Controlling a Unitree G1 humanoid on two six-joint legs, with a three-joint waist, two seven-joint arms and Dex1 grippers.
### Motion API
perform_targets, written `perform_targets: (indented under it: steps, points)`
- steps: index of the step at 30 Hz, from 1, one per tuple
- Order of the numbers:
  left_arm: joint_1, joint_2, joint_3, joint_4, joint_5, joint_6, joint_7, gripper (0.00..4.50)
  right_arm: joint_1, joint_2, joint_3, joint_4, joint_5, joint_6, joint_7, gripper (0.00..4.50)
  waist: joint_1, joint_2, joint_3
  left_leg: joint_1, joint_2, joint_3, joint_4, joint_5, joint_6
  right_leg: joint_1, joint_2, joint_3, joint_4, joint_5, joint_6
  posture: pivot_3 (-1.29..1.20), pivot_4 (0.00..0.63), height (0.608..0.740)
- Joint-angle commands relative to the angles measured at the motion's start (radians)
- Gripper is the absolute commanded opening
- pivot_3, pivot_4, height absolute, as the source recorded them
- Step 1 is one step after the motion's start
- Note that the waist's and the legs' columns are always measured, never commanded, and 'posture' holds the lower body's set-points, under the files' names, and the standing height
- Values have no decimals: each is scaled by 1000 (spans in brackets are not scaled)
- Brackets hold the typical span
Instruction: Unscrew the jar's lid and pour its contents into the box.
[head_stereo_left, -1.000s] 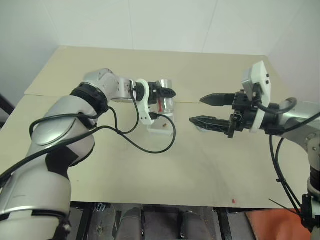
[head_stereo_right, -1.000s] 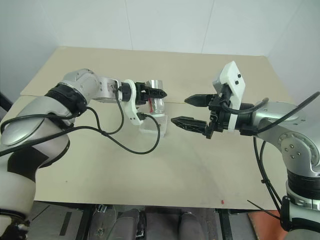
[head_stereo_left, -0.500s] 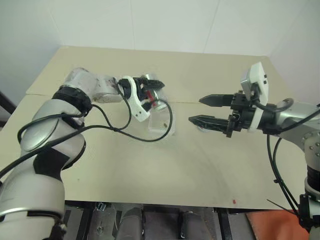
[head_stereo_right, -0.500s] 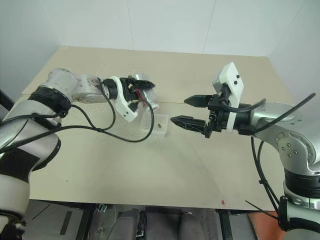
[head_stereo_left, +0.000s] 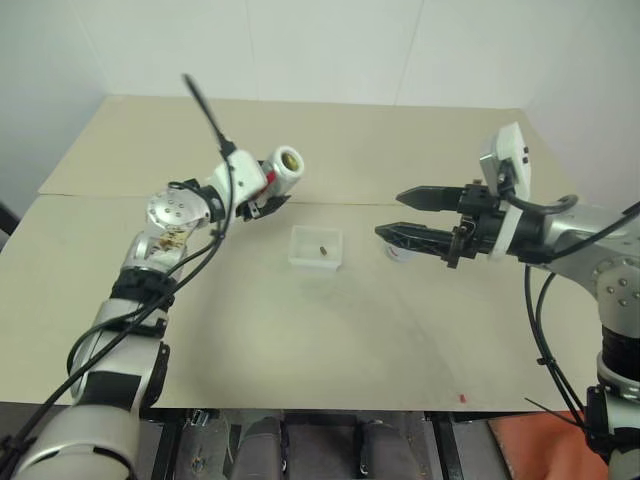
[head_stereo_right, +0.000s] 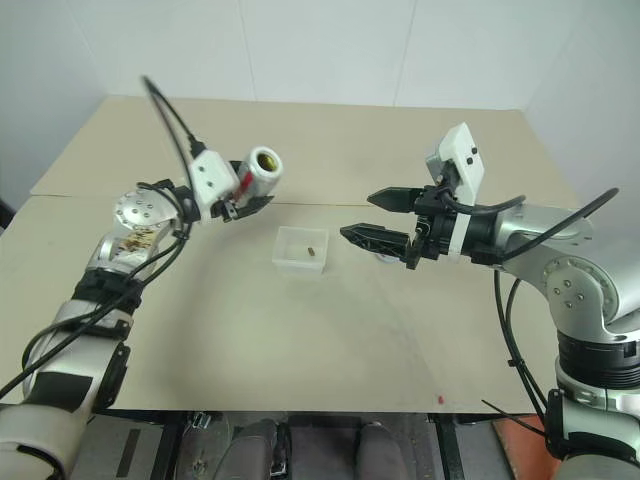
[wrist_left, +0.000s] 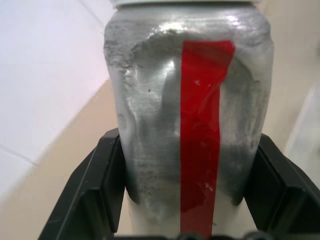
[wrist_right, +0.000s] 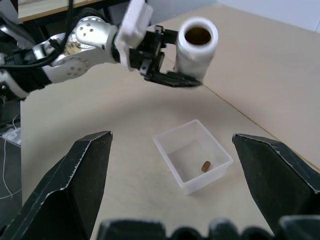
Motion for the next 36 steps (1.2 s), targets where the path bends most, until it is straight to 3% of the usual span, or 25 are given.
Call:
perform_targets:
  steps: [1, 7, 12, 22, 28, 33, 36]
  points:
    - [104, -42, 100, -220, -111, 175, 82, 2837, -4, 11, -54, -33, 33, -2, -30, 4456, 0, 0, 0, 1, 0, -1, 0, 0, 0, 1, 0, 0, 0, 0, 0, 0, 150, 740]
    - [330, -183, 184, -385, -144, 268, 273, 2837, 35, 20, -68, -57, 40, -10, -54, 4456, 8, 0, 0, 2, 0, -3, 0, 0, 1, 2, 0, 1, 0, 0, 0, 0, 150, 740]
    - [368, -293, 221, -368, -99, 202, 449, 2837, 56, -8, -86, -64, 47, -2, -43, 4456, 14, 0, 0, 2, -1, -3, 0, -1, 2, 3, 0, 1, 0, 0, 0, 0, 150, 740]
    - [377, -338, 167, -196, 30, 39, 514, 2837, 74, -41, -77, -71, 54, -8, -38, 4456, 11, 0, 0, 3, -1, -2, -1, -2, 3, 3, 0, 1, -1, 0, 0, 0, 150, 740]
    - [376, -361, 168, -137, 39, -9, 531, 2837, 76, -47, -75, -77, 56, -7, -38, 4456, 12, 0, -1, 3, -1, -2, -1, -3, 5, 4, 0, 0, -1, 0, 0, 0, 150, 740]
    - [419, -348, 157, -202, 27, 45, 505, 4453, 86, -51, -76, -85, 53, -12, -37, 4500, 11, 0, -1, 3, -1, -3, -1, -4, 7, 3, 0, 1, -1, 0, 0, 0, 150, 740]
    - [458, -343, 150, -268, 25, 83, 499, 4483, 91, -50, -74, -88, 51, -15, -38, 4500, 11, 0, -1, 3, -1, -3, -1, -4, 6, 3, 0, 1, -1, 0, 0, 0, 150, 740]
